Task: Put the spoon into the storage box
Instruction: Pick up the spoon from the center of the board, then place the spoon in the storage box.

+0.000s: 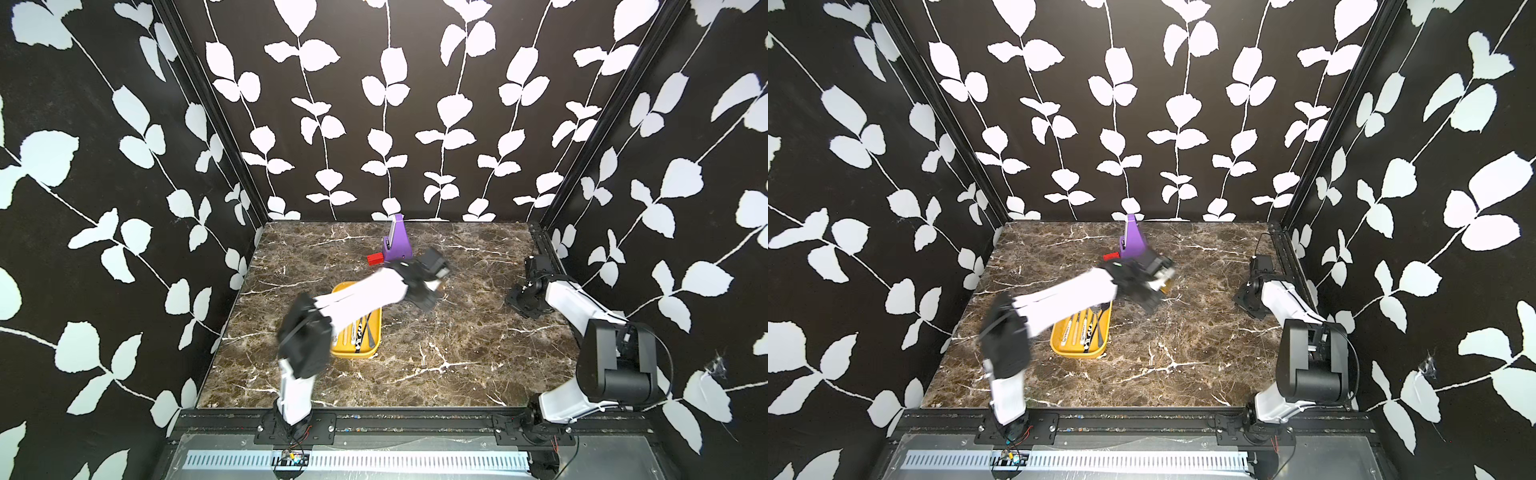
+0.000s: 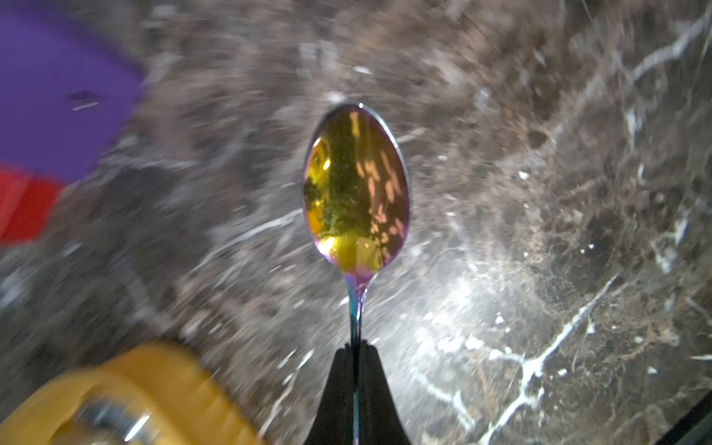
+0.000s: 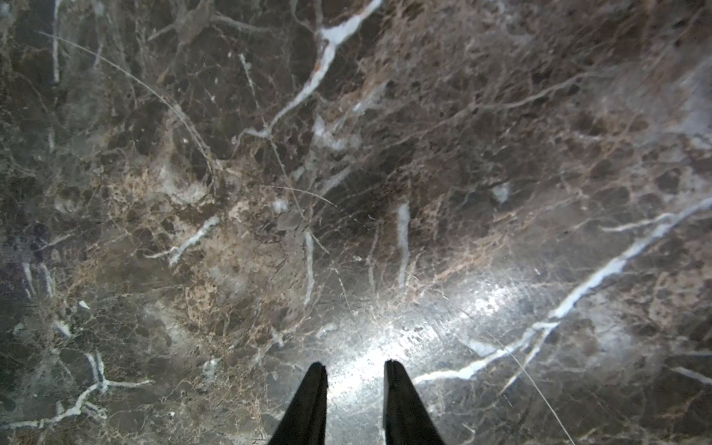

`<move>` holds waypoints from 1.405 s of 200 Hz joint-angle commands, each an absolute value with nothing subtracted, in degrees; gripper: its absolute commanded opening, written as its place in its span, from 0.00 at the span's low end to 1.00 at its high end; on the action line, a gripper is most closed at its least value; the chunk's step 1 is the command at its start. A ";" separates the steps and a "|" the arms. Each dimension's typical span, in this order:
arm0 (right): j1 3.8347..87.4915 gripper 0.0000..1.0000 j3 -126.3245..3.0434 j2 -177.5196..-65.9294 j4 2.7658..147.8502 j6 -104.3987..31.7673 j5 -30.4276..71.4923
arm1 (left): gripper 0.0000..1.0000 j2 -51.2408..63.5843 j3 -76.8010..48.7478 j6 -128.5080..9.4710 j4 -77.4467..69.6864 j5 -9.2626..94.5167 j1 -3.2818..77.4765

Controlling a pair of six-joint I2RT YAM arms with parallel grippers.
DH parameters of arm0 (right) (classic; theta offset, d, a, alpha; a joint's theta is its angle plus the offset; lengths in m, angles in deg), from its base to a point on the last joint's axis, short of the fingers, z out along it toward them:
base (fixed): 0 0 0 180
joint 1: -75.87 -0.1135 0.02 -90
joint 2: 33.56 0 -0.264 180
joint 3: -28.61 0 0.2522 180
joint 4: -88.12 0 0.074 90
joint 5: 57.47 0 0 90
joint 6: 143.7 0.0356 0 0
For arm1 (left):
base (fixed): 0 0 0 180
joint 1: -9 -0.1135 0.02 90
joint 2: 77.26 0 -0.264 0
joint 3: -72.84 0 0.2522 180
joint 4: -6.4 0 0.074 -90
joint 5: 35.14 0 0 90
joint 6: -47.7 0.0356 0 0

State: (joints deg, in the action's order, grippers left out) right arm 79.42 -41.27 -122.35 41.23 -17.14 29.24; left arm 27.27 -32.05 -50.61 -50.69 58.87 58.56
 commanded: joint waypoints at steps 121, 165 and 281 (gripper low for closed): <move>79.38 0.28 -42.38 -124.66 43.06 -16.61 26.17 | 0.00 7.64 -0.35 -58.82 -49.13 59.70 38.69; 79.29 0.28 -42.03 -124.04 42.58 -16.70 26.39 | 0.00 11.60 1.40 -58.94 -45.47 58.98 37.85; 79.25 0.28 -41.93 -124.18 42.41 -17.03 26.12 | 0.05 14.32 5.46 -60.31 -40.86 60.15 37.04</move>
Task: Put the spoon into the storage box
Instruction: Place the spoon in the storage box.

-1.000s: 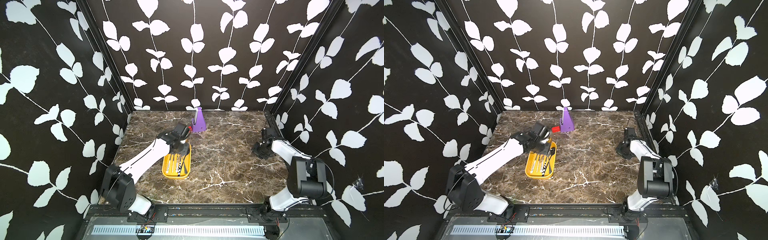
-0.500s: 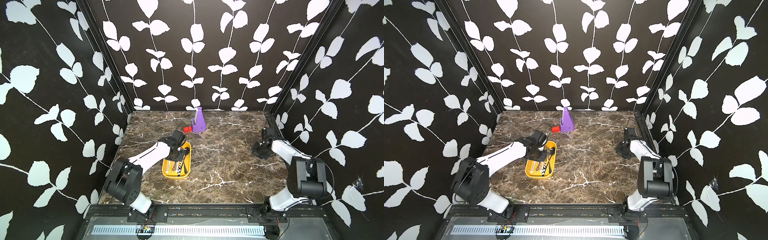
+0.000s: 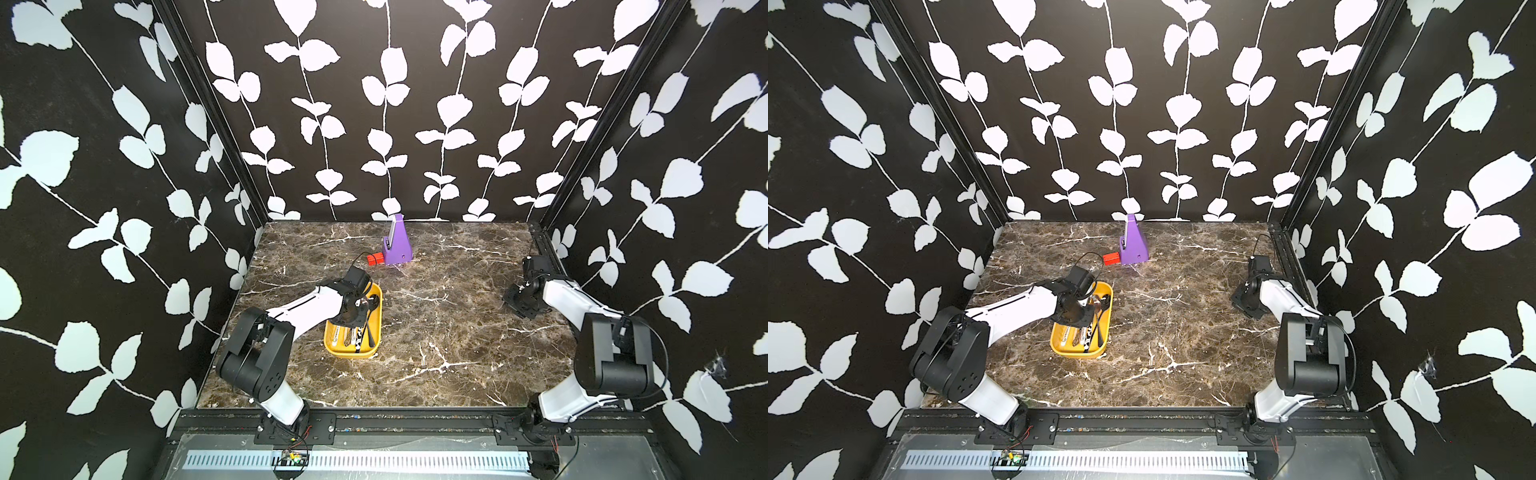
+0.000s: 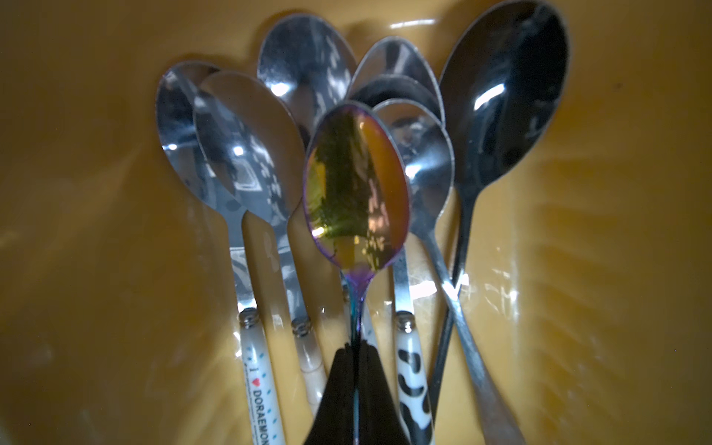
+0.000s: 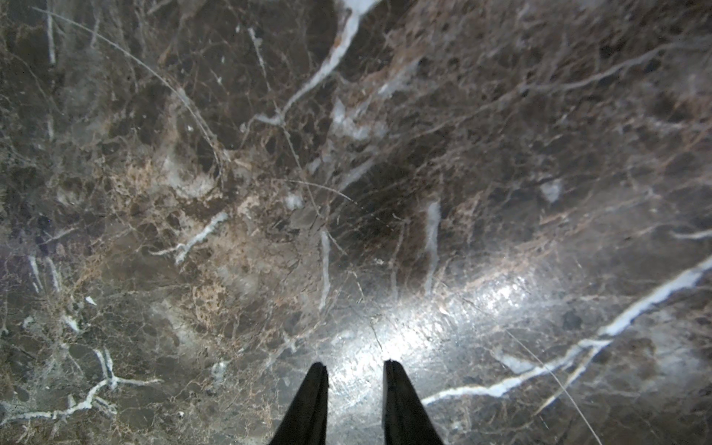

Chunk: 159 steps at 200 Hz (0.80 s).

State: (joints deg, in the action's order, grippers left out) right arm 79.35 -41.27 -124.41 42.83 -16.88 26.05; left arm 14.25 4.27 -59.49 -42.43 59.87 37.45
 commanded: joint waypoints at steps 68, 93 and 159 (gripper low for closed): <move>79.21 0.28 -42.80 -123.74 41.26 -17.74 26.31 | 0.39 12.12 4.44 -60.31 -41.89 60.39 36.77; 79.11 0.28 -43.61 -123.11 40.86 -18.09 26.62 | 0.47 8.44 3.78 -60.01 -42.99 61.32 36.77; 73.17 0.32 -49.80 -118.47 41.48 -23.96 36.67 | 0.63 -8.04 3.05 -57.14 -36.18 79.29 36.77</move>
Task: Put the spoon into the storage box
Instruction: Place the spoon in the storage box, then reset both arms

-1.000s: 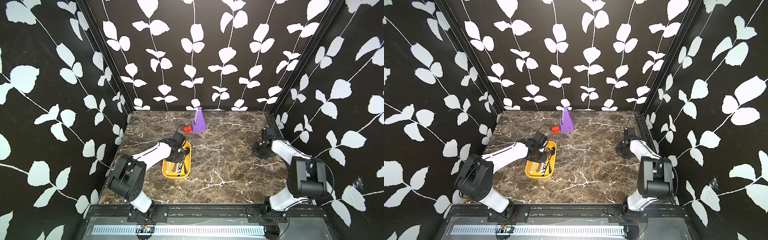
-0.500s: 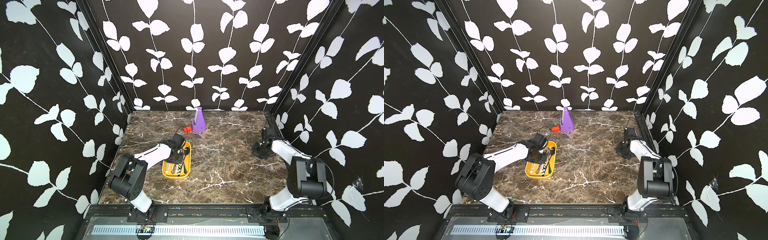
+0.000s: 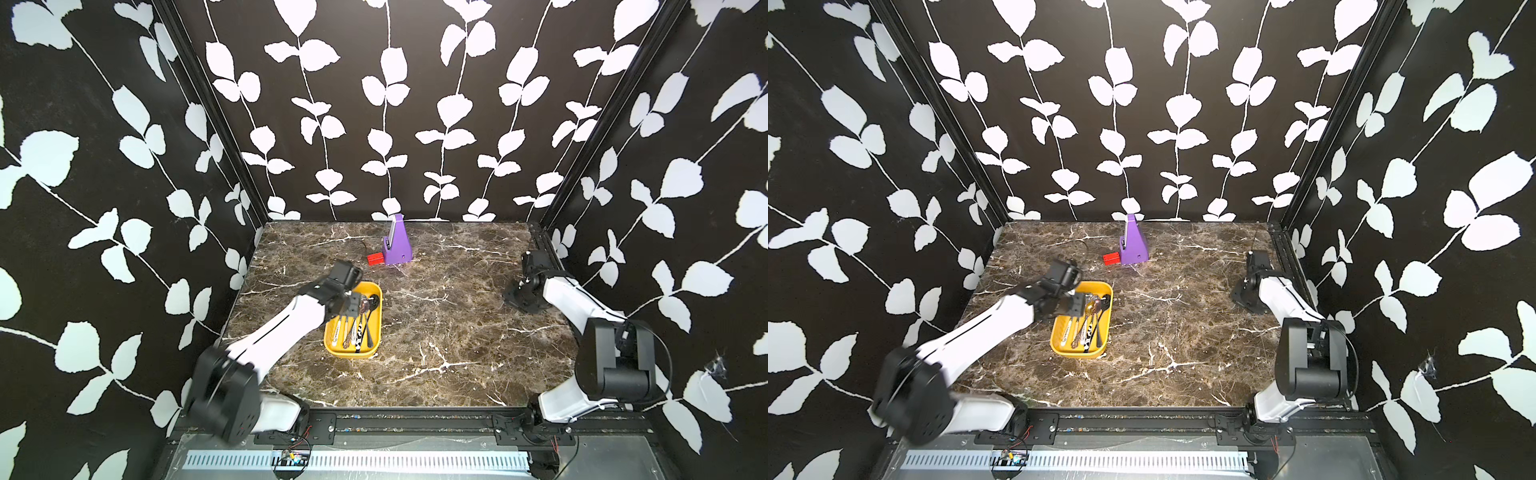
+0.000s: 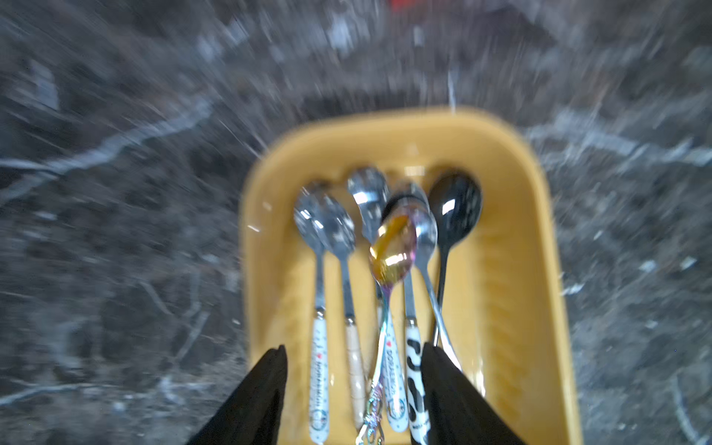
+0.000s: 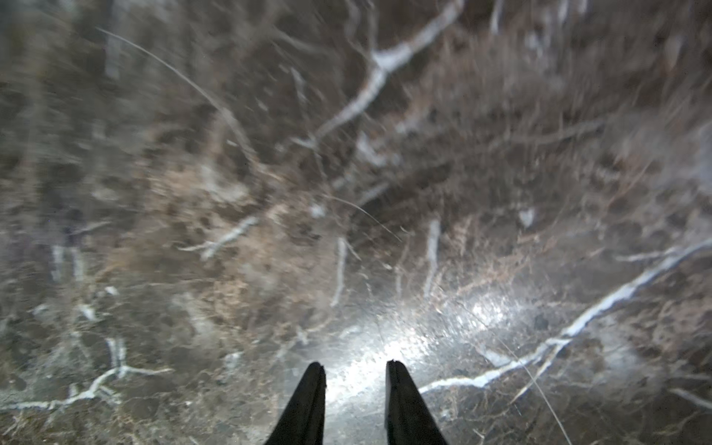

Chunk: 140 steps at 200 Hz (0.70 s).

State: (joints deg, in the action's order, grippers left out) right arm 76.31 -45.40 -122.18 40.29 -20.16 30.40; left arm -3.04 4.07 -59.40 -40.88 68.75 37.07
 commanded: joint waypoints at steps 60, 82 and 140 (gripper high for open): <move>60.94 0.67 -39.28 -108.37 68.22 -41.91 53.27 | 0.65 -16.20 23.78 -39.12 3.97 96.08 36.64; 59.69 0.86 -27.29 -105.44 86.40 -48.19 55.87 | 0.67 -14.83 30.89 -34.89 15.27 95.76 34.03; 60.01 0.88 -15.04 -109.70 106.39 -56.33 60.83 | 0.71 -6.86 38.57 -38.51 28.96 85.85 21.07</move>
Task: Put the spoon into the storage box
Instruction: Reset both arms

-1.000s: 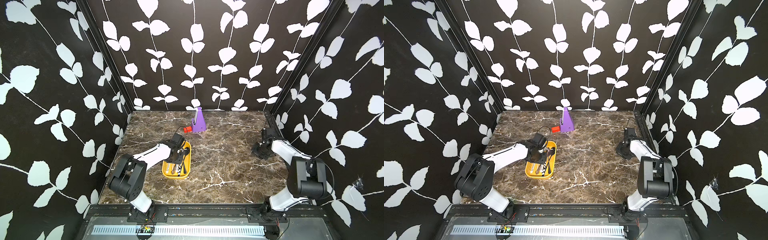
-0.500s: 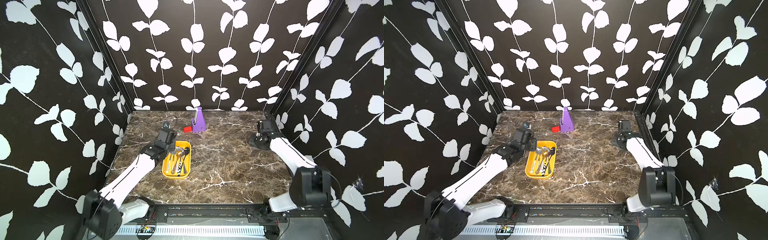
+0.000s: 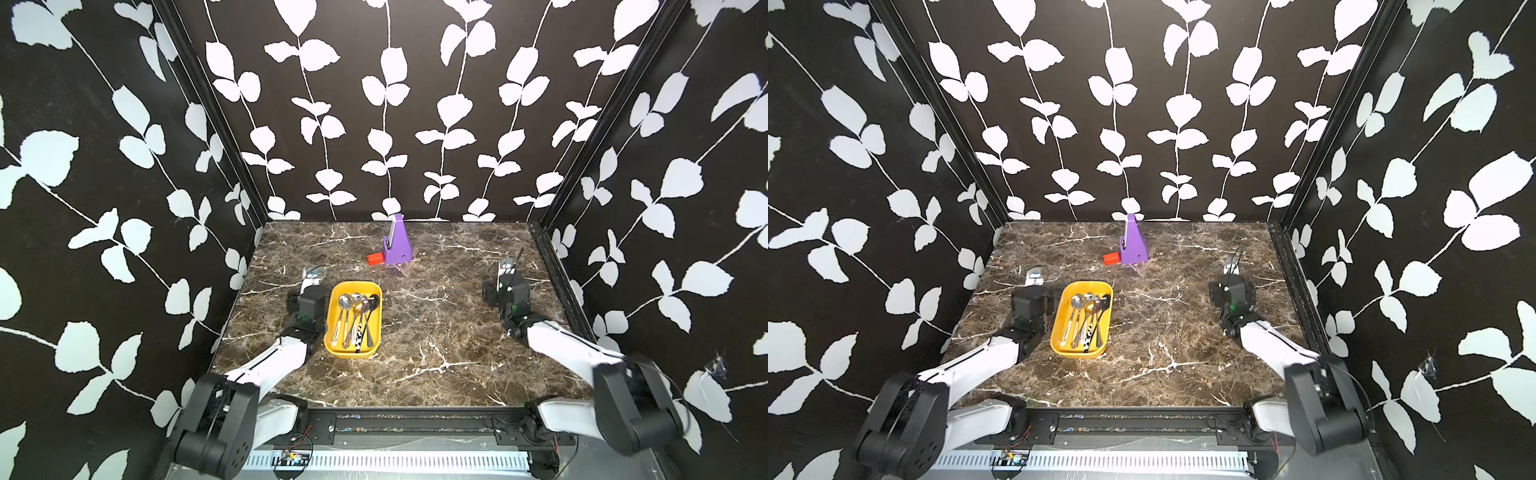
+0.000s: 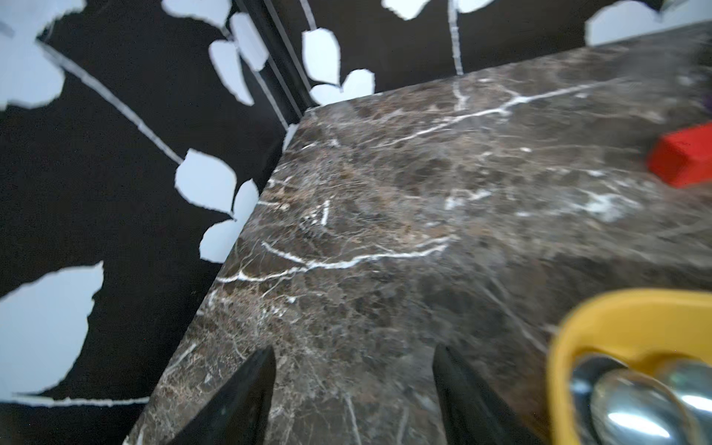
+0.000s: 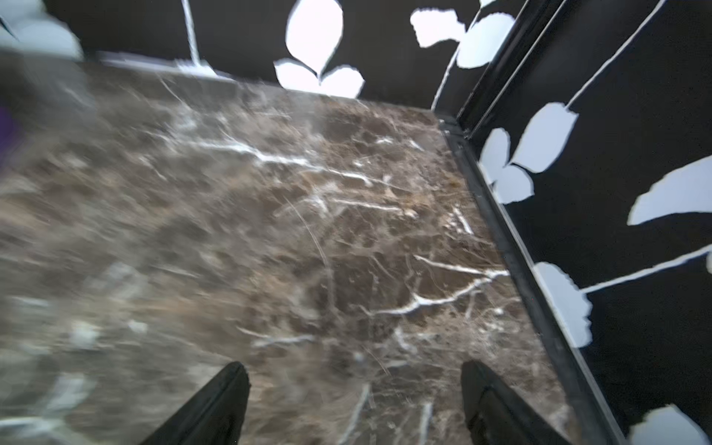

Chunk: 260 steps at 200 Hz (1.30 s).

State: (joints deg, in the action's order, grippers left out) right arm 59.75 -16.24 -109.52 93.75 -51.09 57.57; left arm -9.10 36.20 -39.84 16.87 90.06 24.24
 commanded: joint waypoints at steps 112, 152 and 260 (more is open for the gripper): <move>67.79 0.86 -15.50 -109.21 101.42 -54.65 53.11 | 0.73 6.64 42.15 -35.04 51.21 77.56 18.11; 67.86 0.85 -6.04 -113.11 120.92 -57.34 52.40 | 0.73 6.54 40.38 -34.58 48.12 76.44 18.09; 74.71 0.99 -8.29 -120.86 121.99 -53.31 40.18 | 0.98 11.39 35.84 -36.84 42.27 61.60 11.90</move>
State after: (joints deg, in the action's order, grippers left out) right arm 74.02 -6.58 -122.09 124.62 -54.85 42.60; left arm 13.66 36.42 -35.23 47.99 65.97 12.62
